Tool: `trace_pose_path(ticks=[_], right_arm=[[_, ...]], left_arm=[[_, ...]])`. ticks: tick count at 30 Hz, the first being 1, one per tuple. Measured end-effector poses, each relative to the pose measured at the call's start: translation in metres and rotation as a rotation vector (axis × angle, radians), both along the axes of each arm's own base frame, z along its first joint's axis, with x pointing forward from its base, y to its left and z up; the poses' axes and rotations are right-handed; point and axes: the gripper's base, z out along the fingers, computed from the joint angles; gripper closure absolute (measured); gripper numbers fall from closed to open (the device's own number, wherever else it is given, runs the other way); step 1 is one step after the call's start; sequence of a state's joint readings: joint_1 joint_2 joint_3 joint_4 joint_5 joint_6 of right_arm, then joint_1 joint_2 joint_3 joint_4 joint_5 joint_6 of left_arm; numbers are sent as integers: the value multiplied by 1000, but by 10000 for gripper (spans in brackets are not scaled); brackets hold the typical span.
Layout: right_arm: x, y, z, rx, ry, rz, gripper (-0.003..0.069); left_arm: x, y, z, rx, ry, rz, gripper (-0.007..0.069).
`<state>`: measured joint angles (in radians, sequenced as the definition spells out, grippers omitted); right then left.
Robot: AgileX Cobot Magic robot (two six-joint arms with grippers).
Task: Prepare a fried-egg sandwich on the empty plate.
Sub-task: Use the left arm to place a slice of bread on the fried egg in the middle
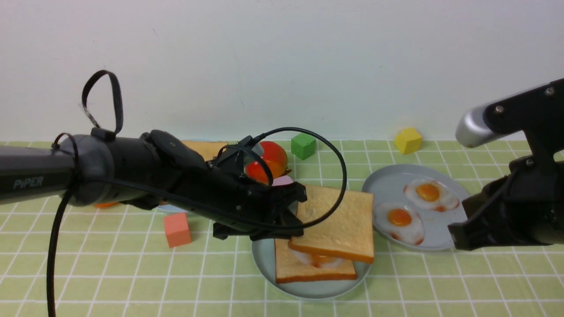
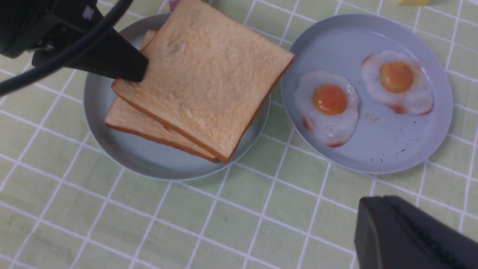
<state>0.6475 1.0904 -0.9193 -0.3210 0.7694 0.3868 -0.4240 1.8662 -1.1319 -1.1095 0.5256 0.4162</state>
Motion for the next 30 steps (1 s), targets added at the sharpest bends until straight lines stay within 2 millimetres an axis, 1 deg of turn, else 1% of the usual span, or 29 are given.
trace_pose_path(ticks=[5,7,11,12,13,16,21,27,30], right_arm=[[0,0,0,-1,2,-1,668],[0,0,0,4,3,-6,668],[0,0,0,23,10,-27,665],[0,0,0,23,10,-27,665],[0,0,0,27,11,-32,665],[0,0,0,30,12,-34,662],[0,0,0,34,15,-36,656],[-2,3,-1,76,41,-40,652],[-2,4,-1,99,49,-39,648]], left_arm=[[-4,1,-3,-8,27,0,608],[-6,2,-8,-12,48,25,608],[-14,12,-26,-6,89,139,608],[-14,12,-27,-8,94,143,608],[-16,15,-32,-6,95,175,607],[-17,17,-35,-9,82,201,606],[-16,16,-34,-17,72,202,592],[-18,15,-33,-30,82,186,498],[-19,14,-33,-38,89,173,393]])
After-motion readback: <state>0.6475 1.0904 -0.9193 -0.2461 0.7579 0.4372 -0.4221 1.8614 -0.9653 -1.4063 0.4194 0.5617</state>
